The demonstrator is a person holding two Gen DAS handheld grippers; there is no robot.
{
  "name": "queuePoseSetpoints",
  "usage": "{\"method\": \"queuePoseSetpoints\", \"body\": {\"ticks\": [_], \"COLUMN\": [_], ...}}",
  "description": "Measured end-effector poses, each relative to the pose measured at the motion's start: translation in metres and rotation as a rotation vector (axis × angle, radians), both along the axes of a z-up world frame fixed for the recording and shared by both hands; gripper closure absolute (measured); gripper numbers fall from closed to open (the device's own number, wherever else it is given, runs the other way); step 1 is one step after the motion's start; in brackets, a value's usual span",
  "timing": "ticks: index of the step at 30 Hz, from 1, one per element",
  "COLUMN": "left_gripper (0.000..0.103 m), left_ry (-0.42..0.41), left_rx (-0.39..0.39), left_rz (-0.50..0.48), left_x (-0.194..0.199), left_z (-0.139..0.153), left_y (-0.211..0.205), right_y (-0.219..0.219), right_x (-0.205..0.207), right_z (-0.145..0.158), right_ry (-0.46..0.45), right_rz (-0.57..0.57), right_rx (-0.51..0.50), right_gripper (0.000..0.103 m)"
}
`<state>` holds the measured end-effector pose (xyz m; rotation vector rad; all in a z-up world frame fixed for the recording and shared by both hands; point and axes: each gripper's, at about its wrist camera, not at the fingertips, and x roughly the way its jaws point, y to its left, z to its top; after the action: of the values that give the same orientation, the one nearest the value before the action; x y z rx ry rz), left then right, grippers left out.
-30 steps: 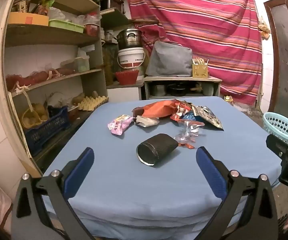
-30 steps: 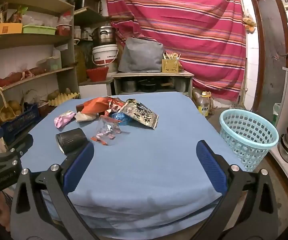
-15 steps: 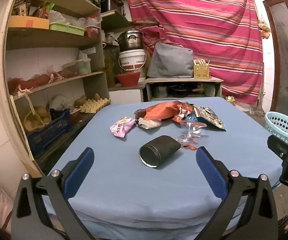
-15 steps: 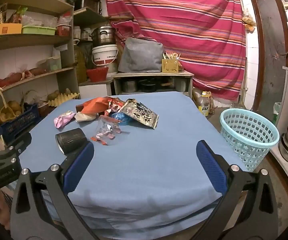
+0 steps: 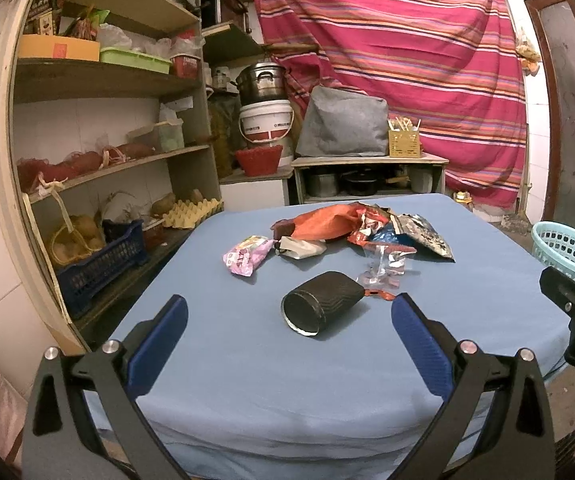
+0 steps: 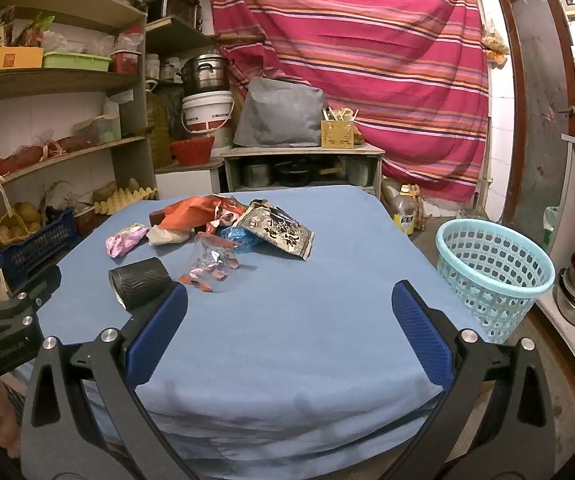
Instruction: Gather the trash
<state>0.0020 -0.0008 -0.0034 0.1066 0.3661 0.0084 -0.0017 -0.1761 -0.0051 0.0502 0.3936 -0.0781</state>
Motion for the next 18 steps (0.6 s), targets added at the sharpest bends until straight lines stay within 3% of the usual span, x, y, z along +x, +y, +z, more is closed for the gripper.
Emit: {"method": "queuePoseSetpoints", "body": {"ticks": [18], "left_gripper": [0.004], "left_ry": [-0.012], "left_rx": [-0.001], "left_rz": [-0.002], "left_x": [-0.0017], "left_z": [0.0015], "left_y": [0.0008], "right_y": [-0.0039], "right_x": [-0.0029], "right_z": [0.0016], "right_ry": [-0.021], "right_rz": [-0.007], "right_rx": [-0.004], "right_gripper": [0.004]}}
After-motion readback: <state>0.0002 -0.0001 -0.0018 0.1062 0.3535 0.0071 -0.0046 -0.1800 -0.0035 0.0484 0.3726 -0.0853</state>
